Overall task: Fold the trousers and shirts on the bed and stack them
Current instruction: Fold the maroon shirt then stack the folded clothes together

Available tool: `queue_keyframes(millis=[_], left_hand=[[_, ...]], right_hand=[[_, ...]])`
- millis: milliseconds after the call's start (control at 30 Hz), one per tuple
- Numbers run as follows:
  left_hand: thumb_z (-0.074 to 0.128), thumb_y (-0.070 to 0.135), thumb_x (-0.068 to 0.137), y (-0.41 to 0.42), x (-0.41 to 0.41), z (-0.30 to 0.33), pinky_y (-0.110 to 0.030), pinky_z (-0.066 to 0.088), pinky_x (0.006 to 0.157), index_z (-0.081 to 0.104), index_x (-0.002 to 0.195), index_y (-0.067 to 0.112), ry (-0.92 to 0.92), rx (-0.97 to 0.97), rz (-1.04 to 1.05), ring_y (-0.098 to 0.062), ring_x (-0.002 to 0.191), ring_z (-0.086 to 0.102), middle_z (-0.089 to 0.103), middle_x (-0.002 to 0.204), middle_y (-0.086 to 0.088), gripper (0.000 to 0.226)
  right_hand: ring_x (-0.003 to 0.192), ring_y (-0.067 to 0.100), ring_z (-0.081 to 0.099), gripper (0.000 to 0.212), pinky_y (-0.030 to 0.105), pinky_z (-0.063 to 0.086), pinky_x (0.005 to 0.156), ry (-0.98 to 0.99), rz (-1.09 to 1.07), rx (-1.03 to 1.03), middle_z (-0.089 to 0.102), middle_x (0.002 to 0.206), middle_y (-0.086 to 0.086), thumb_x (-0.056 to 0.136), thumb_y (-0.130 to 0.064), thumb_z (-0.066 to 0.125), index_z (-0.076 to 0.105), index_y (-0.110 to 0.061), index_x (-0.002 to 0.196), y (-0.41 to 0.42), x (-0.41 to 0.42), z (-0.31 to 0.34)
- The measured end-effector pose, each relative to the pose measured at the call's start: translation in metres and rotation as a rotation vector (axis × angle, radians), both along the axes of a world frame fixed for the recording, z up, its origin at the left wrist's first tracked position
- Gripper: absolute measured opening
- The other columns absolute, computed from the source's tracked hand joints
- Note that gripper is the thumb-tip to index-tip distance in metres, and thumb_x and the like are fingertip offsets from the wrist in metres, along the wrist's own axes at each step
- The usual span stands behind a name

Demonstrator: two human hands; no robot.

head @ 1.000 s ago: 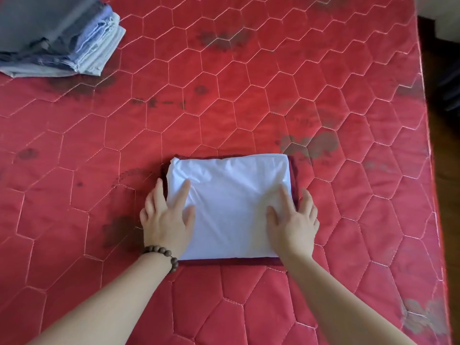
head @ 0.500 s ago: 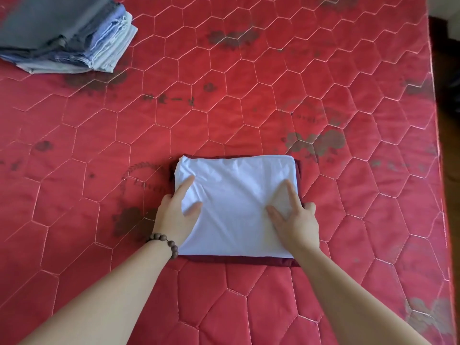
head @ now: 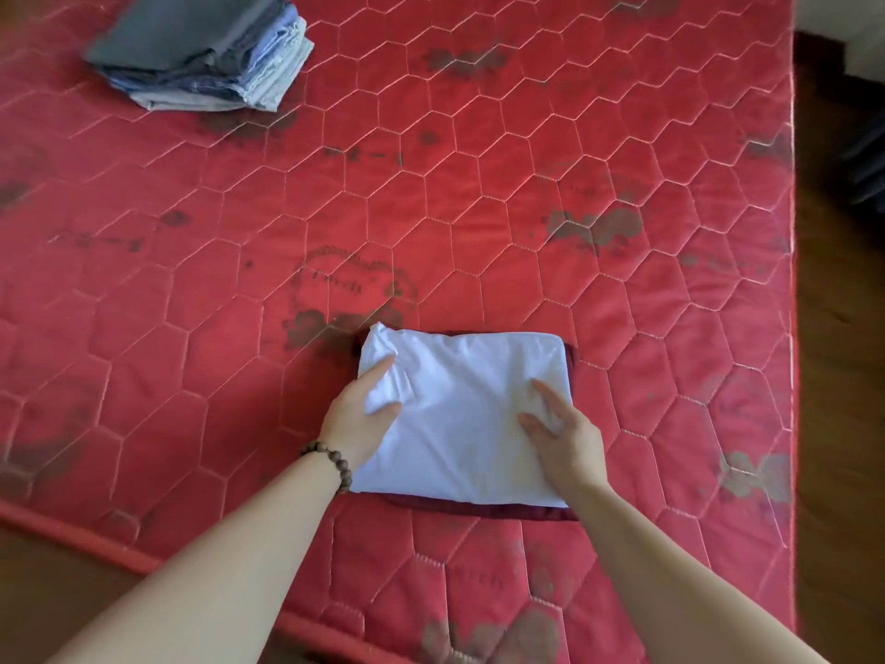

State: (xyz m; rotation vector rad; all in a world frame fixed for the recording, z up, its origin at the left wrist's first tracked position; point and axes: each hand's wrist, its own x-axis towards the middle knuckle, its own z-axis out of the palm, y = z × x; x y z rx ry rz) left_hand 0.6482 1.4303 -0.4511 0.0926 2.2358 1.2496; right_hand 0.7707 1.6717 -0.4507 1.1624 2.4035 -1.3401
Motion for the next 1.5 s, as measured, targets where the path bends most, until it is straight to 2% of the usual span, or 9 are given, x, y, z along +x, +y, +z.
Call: queue_keyframes(millis=[333, 567, 733, 833, 900, 1067, 1233, 1400, 1500], left_hand=[[0.062, 0.015, 0.091, -0.097, 0.085, 0.15, -0.023, 0.034, 0.097, 0.042, 0.143, 0.033, 0.13, -0.086, 0.216, -0.019, 0.127, 0.046, 0.049, 0.135, -0.004, 0.059], [0.06, 0.016, 0.092, -0.22, 0.129, 0.265, -0.019, 0.029, 0.101, 0.039, 0.144, 0.031, 0.258, -0.095, 0.478, -0.01, 0.134, 0.038, 0.042, 0.143, 0.01, 0.059], [0.061, 0.017, 0.09, -0.337, 0.142, 0.304, -0.022, 0.031, 0.098, 0.043, 0.143, 0.03, 0.259, -0.126, 0.717, -0.013, 0.127, 0.044, 0.048, 0.138, 0.003, 0.057], [0.058, 0.017, 0.089, -0.413, 0.141, 0.311, -0.021, 0.034, 0.089, 0.044, 0.139, 0.04, 0.278, -0.099, 0.823, 0.004, 0.109, 0.044, 0.046, 0.126, 0.018, 0.057], [0.058, 0.018, 0.088, -0.448, 0.134, 0.314, -0.015, 0.035, 0.077, 0.045, 0.134, 0.045, 0.298, -0.083, 0.846, 0.017, 0.09, 0.042, 0.045, 0.116, 0.028, 0.055], [0.056, 0.029, 0.08, -0.597, 0.09, 0.338, -0.014, 0.034, 0.068, 0.043, 0.101, 0.056, 0.284, -0.038, 0.853, -0.007, 0.091, 0.042, 0.043, 0.091, 0.021, 0.037], [0.057, 0.027, 0.085, -0.703, 0.033, 0.355, -0.013, 0.03, 0.072, 0.04, 0.119, 0.055, 0.31, -0.046, 0.782, -0.004, 0.102, 0.04, 0.042, 0.114, 0.016, 0.047], [0.054, 0.03, 0.083, -0.766, -0.042, 0.355, -0.019, 0.034, 0.069, 0.04, 0.114, 0.052, 0.318, -0.036, 0.733, -0.013, 0.1, 0.045, 0.042, 0.11, 0.008, 0.04], [0.057, 0.022, 0.089, -0.797, -0.101, 0.343, -0.027, 0.036, 0.079, 0.042, 0.124, 0.047, 0.314, -0.054, 0.674, -0.024, 0.111, 0.049, 0.046, 0.113, -0.001, 0.045]], right_hand=[[0.094, 0.012, 0.053, 0.05, 0.028, 0.04, 0.077, 0.124, 0.241, 0.062, 0.055, 0.102, -0.01, 0.088, -0.033, 0.064, 0.048, -0.045, 0.134, -0.079, 0.024, 0.142], [0.095, 0.006, 0.05, 0.054, 0.021, 0.037, 0.082, 0.254, 0.491, 0.016, 0.051, 0.101, -0.016, 0.086, -0.029, 0.068, 0.05, -0.037, 0.136, -0.197, -0.009, 0.247], [0.099, 0.01, 0.055, 0.054, 0.019, 0.036, 0.08, 0.293, 0.684, -0.004, 0.053, 0.103, -0.013, 0.085, -0.03, 0.07, 0.052, -0.035, 0.135, -0.323, -0.047, 0.285], [0.104, 0.017, 0.058, 0.054, 0.02, 0.036, 0.08, 0.292, 0.795, 0.009, 0.059, 0.109, -0.004, 0.086, -0.031, 0.068, 0.051, -0.034, 0.137, -0.409, -0.072, 0.295], [0.106, 0.02, 0.058, 0.053, 0.02, 0.035, 0.08, 0.292, 0.816, 0.012, 0.061, 0.112, -0.001, 0.086, -0.031, 0.068, 0.051, -0.034, 0.136, -0.446, -0.087, 0.3], [0.108, 0.017, 0.056, 0.051, 0.019, 0.035, 0.086, 0.313, 0.79, -0.003, 0.06, 0.119, -0.001, 0.085, -0.03, 0.07, 0.054, -0.035, 0.132, -0.592, -0.131, 0.323], [0.103, 0.006, 0.048, 0.051, 0.021, 0.035, 0.089, 0.328, 0.692, -0.052, 0.057, 0.124, -0.007, 0.085, -0.029, 0.069, 0.053, -0.039, 0.132, -0.692, -0.173, 0.337], [0.108, 0.013, 0.053, 0.051, 0.023, 0.038, 0.09, 0.335, 0.643, -0.015, 0.057, 0.127, -0.005, 0.084, -0.031, 0.069, 0.054, -0.039, 0.132, -0.752, -0.236, 0.339], [0.103, 0.01, 0.05, 0.051, 0.023, 0.037, 0.089, 0.332, 0.609, 0.011, 0.057, 0.128, -0.005, 0.084, -0.032, 0.069, 0.053, -0.04, 0.132, -0.779, -0.283, 0.333]])
